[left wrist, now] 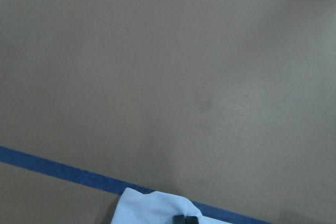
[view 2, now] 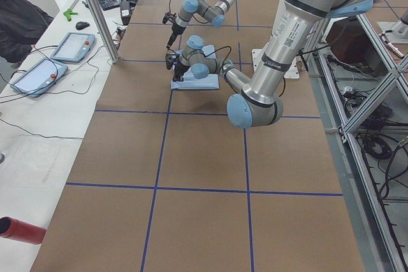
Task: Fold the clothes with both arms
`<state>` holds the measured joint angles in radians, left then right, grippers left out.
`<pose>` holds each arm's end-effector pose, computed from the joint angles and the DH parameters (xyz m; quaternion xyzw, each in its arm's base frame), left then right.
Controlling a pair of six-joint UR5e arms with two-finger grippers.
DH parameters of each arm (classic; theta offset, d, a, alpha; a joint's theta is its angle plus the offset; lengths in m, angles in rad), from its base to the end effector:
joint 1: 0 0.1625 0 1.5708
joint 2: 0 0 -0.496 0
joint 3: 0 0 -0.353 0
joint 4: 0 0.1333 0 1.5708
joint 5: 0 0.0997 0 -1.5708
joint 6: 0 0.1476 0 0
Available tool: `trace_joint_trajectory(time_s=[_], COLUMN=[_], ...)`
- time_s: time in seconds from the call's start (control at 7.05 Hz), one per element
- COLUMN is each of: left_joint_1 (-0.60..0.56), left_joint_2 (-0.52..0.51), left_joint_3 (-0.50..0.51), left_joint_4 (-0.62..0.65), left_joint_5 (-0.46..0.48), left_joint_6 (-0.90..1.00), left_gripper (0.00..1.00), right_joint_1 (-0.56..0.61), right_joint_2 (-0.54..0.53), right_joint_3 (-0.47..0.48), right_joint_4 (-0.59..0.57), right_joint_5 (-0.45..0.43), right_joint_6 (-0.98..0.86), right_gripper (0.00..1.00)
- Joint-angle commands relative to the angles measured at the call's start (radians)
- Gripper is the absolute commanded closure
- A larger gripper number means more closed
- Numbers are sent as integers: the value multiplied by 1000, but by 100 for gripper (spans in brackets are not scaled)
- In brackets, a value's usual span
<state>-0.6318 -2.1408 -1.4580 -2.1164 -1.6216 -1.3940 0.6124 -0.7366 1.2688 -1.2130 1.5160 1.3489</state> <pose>0.5408 -0.5517 0.4195 0.1685 0.4505 -0.1858 0.8568 -0.6133 -0.6036 0.3319 0.1969 -0.3834 0.1866 0.8828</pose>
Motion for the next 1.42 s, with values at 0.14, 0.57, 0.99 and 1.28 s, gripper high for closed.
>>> trace_joint_trajectory(time_s=[0.14,0.57,0.99,1.28], left_joint_1=[-42,-42,-42,-40], left_joint_2=[18,21,22,22], left_joint_3=[-36,-38,-38,-41], left_joint_4=[-51,-51,-59,-59], left_joint_5=[-64,-64,-64,-64], left_joint_6=[135,133,130,132], left_gripper=[0,0,0,0], right_joint_1=[-77,-106,-45,-4], right_joint_2=[6,-29,-56,-75], right_joint_3=[0,-20,-34,-25], right_joint_4=[13,3,-62,-51], right_joint_5=[-16,-89,-112,-91], right_joint_6=[4,-89,-187,-247], right_gripper=[0,0,0,0])
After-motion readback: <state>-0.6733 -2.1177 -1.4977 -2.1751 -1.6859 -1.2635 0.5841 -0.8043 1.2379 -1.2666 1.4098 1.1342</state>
